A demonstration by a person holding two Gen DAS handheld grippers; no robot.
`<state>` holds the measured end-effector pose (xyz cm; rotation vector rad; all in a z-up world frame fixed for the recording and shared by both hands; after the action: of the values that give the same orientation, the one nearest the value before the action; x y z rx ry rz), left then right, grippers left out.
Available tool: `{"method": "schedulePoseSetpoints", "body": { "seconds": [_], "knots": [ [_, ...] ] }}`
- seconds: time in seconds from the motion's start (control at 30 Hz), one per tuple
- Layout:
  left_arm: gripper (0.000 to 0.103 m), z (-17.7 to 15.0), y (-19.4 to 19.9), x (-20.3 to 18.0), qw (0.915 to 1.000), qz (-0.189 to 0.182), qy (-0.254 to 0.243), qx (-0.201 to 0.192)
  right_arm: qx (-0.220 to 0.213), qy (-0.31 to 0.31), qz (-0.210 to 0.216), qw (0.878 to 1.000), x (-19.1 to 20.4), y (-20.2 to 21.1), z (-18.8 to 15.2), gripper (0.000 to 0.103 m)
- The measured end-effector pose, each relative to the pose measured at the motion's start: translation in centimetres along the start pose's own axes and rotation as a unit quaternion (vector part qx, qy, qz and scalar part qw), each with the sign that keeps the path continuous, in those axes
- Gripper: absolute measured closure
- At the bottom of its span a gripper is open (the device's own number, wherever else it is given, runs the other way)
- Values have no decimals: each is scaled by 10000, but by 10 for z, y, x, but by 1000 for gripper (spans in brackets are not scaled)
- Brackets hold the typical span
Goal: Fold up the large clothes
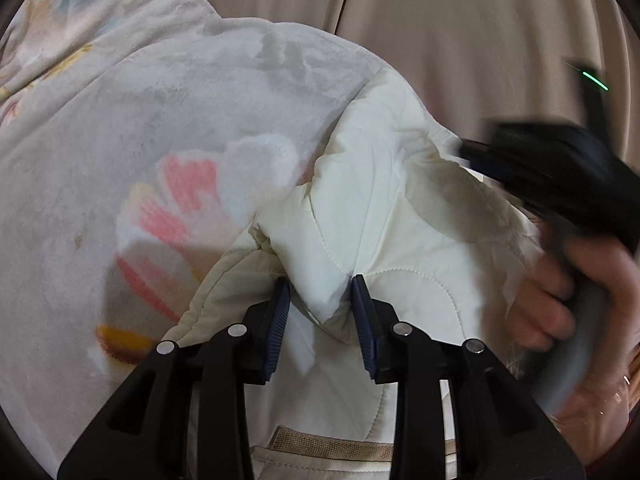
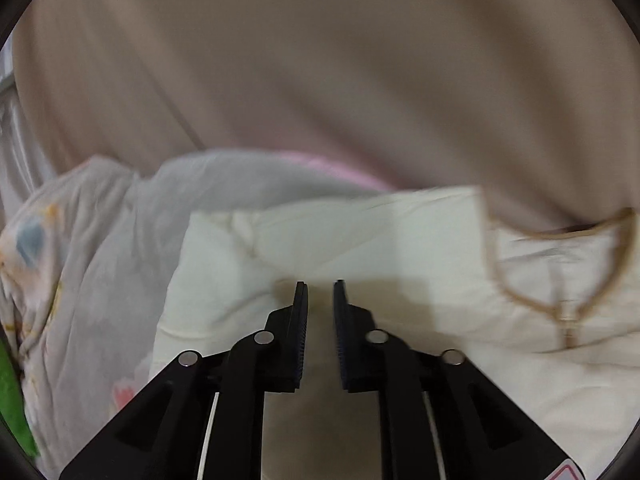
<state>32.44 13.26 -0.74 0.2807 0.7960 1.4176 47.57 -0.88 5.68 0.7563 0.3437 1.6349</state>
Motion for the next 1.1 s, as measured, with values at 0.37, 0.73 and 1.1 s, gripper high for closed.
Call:
{"method": "schedulePoseSetpoints", "body": {
  "seconds": [0.37,0.73,1.1],
  "knots": [
    [71,0,-2,-2,9999,47,-87,26,-1015,-1196,-1355,9783,-241,199,-75,37],
    [70,0,1,2,10000,-79,-2,-47,-1470,-1319,40,9803,-248,227,-60,100],
    [62,1,2,2,9998,-185,-53,-7,-390,-1980,-508,9781,-283,176,-78,89]
  ]
}}
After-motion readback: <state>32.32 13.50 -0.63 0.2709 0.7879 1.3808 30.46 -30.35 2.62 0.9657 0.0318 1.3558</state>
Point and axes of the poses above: each gripper's, at about its wrist camera, not at the fingertips, and y roughly against the way its jaws point, x to its left, z to its top, the point moved 1 cm from there along -y, roughly the way its jaws point, and after that the axes turned 10 degrees about -y, right-handed, at the moved point
